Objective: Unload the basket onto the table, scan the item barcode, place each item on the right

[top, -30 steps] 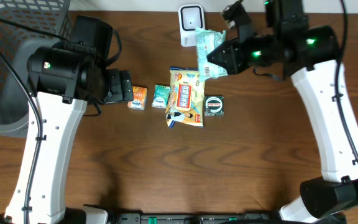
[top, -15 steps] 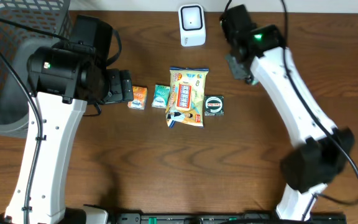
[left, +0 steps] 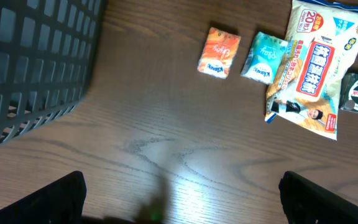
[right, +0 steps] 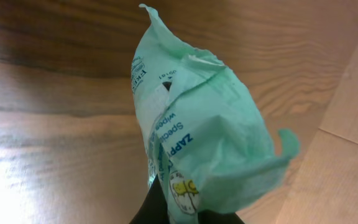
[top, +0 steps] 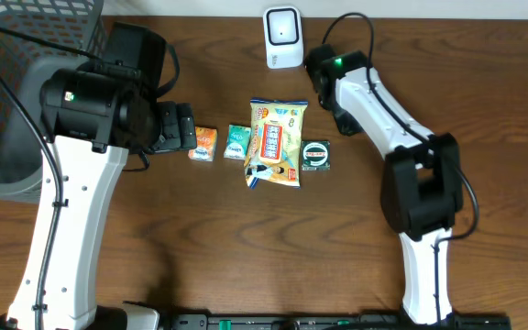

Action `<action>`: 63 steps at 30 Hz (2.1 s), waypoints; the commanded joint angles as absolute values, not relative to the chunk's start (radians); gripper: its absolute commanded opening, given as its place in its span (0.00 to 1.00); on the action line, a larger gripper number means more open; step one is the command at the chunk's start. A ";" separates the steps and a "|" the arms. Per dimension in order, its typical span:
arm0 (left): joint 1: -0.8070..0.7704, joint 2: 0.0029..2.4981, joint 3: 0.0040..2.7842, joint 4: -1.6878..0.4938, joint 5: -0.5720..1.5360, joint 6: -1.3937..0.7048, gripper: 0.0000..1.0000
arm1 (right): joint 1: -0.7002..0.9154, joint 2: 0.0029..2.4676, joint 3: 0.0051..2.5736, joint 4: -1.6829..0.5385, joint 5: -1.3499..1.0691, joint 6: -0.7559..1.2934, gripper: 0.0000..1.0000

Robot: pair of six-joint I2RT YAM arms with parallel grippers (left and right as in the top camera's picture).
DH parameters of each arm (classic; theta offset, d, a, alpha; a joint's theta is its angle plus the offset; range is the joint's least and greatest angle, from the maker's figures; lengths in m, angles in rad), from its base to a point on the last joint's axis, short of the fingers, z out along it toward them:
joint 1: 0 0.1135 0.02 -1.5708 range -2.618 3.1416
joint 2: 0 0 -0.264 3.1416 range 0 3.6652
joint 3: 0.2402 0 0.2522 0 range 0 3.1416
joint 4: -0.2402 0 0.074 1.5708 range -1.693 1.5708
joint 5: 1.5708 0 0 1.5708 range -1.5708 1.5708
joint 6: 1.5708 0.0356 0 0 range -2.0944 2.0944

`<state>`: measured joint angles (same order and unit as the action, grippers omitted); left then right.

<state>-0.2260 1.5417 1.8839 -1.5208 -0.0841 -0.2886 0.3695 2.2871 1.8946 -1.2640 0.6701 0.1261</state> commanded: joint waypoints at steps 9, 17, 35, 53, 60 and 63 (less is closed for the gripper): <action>-0.226 1.542 1.880 -1.525 -0.089 -0.294 0.98 | 0.336 2.342 1.901 -1.317 0.583 0.171 0.27; -0.226 1.542 1.880 -1.525 -0.089 -0.294 0.98 | 0.341 2.233 2.028 -1.360 0.162 0.064 0.59; -0.226 1.542 1.880 -1.525 -0.089 -0.294 0.98 | -0.007 2.049 2.170 -1.536 -0.264 -0.170 0.70; -0.226 1.542 1.880 -1.525 -0.089 -0.294 0.98 | -0.007 2.050 1.644 -1.057 -0.273 -0.173 0.57; -0.226 1.542 1.880 -1.525 -0.089 -0.294 0.98 | 0.044 2.050 1.523 -0.916 -0.259 -0.173 0.60; -0.226 1.542 1.880 -1.525 -0.089 -0.294 0.98 | 0.062 2.050 1.486 -0.873 -0.197 -0.173 0.59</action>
<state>-0.2260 1.5417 1.8839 -1.5208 -0.0837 -0.2886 0.0410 2.0495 1.5227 -0.8974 -0.2493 -0.1665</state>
